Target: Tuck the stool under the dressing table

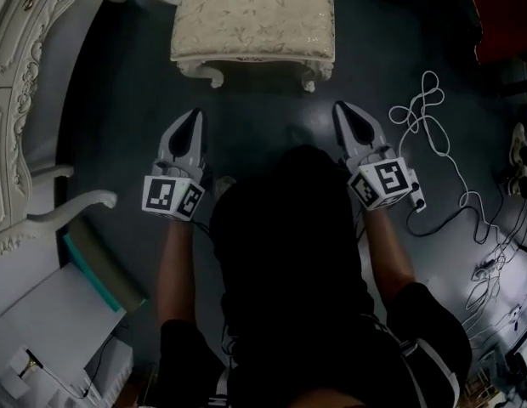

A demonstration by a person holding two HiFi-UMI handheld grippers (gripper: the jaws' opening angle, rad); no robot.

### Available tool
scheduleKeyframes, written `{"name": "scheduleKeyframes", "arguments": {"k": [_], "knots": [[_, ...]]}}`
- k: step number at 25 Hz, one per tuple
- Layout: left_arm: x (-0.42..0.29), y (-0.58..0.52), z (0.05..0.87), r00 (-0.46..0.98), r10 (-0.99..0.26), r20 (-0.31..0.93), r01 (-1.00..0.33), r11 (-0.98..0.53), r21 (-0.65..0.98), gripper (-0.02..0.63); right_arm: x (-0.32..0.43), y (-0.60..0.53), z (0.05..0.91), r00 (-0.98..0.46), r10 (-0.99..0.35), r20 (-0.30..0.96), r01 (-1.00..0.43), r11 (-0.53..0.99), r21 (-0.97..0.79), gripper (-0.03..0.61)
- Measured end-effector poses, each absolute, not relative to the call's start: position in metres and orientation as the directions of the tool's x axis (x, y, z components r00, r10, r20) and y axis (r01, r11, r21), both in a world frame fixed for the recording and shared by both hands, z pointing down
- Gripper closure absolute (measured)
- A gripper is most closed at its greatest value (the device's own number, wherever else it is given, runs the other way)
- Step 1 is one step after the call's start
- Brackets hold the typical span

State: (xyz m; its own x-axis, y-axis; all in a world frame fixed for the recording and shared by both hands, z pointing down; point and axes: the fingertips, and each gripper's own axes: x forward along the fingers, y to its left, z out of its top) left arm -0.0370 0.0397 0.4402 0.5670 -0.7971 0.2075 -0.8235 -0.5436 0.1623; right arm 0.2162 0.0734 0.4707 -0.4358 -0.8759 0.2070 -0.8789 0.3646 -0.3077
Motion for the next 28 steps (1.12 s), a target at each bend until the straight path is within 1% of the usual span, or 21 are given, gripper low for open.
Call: {"name": "scheduleKeyframes", "arguments": {"k": [6,9,11,13,15,19,21,22,23,24,25,26,27,28], "knots": [[-0.037,0.027,0.461,0.607,-0.763,0.223,-0.793,-0.601,0.101,0.606,0.210,0.064,0.493,-0.459,-0.864,0.204,-0.873,0.396,-0.285,0.578],[-0.040,0.011,0.478,0.614,-0.761,0.210,-0.787,-0.612,0.084,0.606,0.209,0.054,0.511,-0.438,-0.877,0.197,-0.884,0.379,-0.274,0.578],[-0.042,0.000,0.492,0.606,-0.765,0.216,-0.793,-0.601,0.099,0.606,0.209,0.050,0.522,-0.424,-0.880,0.213,-0.890,0.362,-0.277,0.574],[-0.044,-0.008,0.507,0.595,-0.772,0.224,-0.803,-0.585,0.118,0.606,0.206,0.047,0.531,-0.423,-0.876,0.232,-0.891,0.356,-0.282,0.509],[-0.048,-0.015,0.521,0.591,-0.771,0.236,-0.806,-0.579,0.126,0.606,0.203,0.043,0.539,-0.422,-0.873,0.244,-0.892,0.351,-0.284,0.486],[-0.054,-0.024,0.544,0.601,-0.762,0.242,-0.798,-0.588,0.132,0.604,0.200,0.034,0.559,-0.407,-0.876,0.261,-0.901,0.338,-0.271,0.406],[-0.053,-0.028,0.553,0.602,-0.759,0.248,-0.797,-0.591,0.126,0.603,0.201,0.030,0.566,-0.388,-0.879,0.275,-0.912,0.323,-0.255,0.380],[-0.053,-0.029,0.557,0.605,-0.755,0.254,-0.794,-0.595,0.124,0.591,0.202,0.028,0.569,-0.375,-0.882,0.284,-0.918,0.311,-0.247,0.365],[-0.052,-0.030,0.562,0.609,-0.749,0.262,-0.791,-0.599,0.124,0.503,0.202,0.027,0.572,-0.361,-0.886,0.292,-0.924,0.297,-0.240,0.350],[-0.052,-0.031,0.567,0.610,-0.745,0.271,-0.789,-0.601,0.125,0.447,0.203,0.025,0.575,-0.345,-0.889,0.300,-0.930,0.282,-0.235,0.330],[-0.053,-0.032,0.573,0.608,-0.742,0.281,-0.790,-0.600,0.125,0.421,0.205,0.023,0.579,-0.329,-0.893,0.307,-0.936,0.264,-0.234,0.312],[-0.054,-0.034,0.579,0.602,-0.743,0.292,-0.794,-0.596,0.122,0.370,0.207,0.021,0.582,-0.312,-0.897,0.314,-0.941,0.247,-0.231,0.293],[-0.056,-0.036,0.585,0.592,-0.745,0.305,-0.800,-0.588,0.117,0.335,0.210,0.019,0.585,-0.296,-0.900,0.319,-0.946,0.231,-0.226,0.276],[-0.060,-0.038,0.591,0.581,-0.748,0.320,-0.807,-0.581,0.108,0.311,0.212,0.016,0.589,-0.281,-0.903,0.325,-0.951,0.218,-0.218,0.260]]}}
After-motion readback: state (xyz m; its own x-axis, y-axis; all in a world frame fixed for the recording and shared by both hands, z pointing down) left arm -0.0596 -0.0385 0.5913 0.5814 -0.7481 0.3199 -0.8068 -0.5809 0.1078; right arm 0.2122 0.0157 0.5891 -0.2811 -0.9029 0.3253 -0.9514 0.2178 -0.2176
